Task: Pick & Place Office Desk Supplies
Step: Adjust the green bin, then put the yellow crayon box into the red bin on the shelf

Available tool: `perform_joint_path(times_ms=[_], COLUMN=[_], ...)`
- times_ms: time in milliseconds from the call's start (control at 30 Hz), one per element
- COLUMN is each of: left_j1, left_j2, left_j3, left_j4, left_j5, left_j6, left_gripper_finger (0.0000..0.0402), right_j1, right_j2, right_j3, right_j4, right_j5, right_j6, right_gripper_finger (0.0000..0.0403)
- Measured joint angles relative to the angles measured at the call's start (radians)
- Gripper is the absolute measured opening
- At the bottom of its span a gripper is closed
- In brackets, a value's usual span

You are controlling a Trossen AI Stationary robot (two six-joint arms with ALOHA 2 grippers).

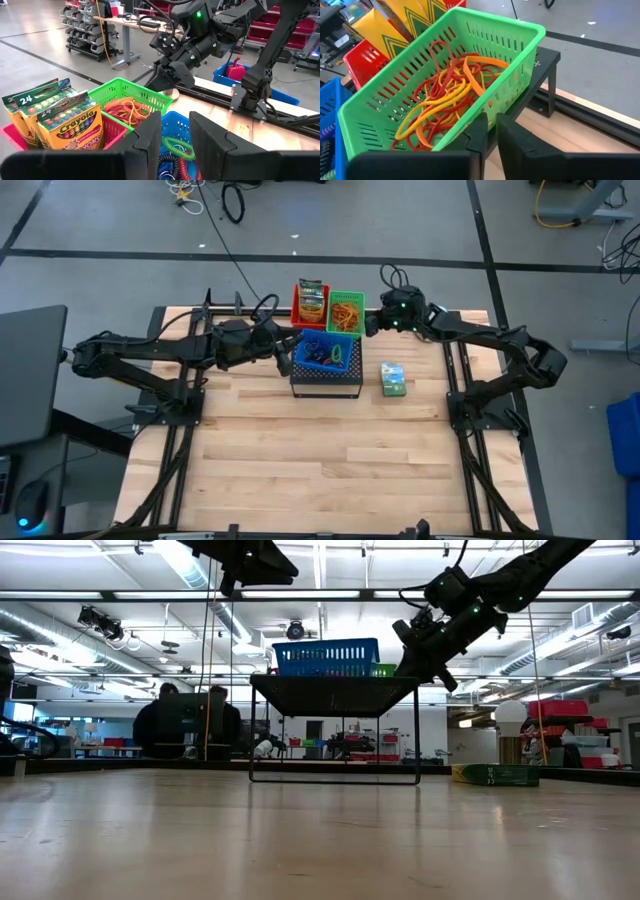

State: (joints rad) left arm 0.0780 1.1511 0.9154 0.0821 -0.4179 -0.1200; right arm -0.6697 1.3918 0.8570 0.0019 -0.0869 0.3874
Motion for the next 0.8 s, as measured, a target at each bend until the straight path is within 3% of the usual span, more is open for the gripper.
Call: perform_joint_path(times_ms=[133, 300, 467, 633, 800], left_j1=[0.000, 0.000, 0.000, 0.000, 0.000], left_j2=[0.000, 0.000, 0.000, 0.000, 0.000], left_j3=[0.000, 0.000, 0.000, 0.000, 0.000], left_j4=[-0.004, -0.005, -0.004, -0.005, -0.006], left_j5=[0.000, 0.000, 0.001, 0.028, 0.037], left_j6=[-0.003, -0.003, -0.009, -0.007, -0.012], left_gripper_finger=[0.0109, 0.0109, 0.0109, 0.0109, 0.0109], right_j1=[-0.022, -0.079, -0.153, -0.154, -0.133], right_j2=[-0.062, -0.203, -0.276, -0.238, -0.169], right_j3=[0.011, 0.029, -0.038, -0.174, -0.204], right_j4=[-0.123, -0.398, -0.645, -0.649, -0.575], right_j5=[0.000, -0.022, -0.275, -0.345, -0.341], right_j6=[-0.015, -0.179, -0.406, -0.487, -0.517], right_gripper_finger=[0.0074, 0.0090, 0.0063, 0.0061, 0.0140])
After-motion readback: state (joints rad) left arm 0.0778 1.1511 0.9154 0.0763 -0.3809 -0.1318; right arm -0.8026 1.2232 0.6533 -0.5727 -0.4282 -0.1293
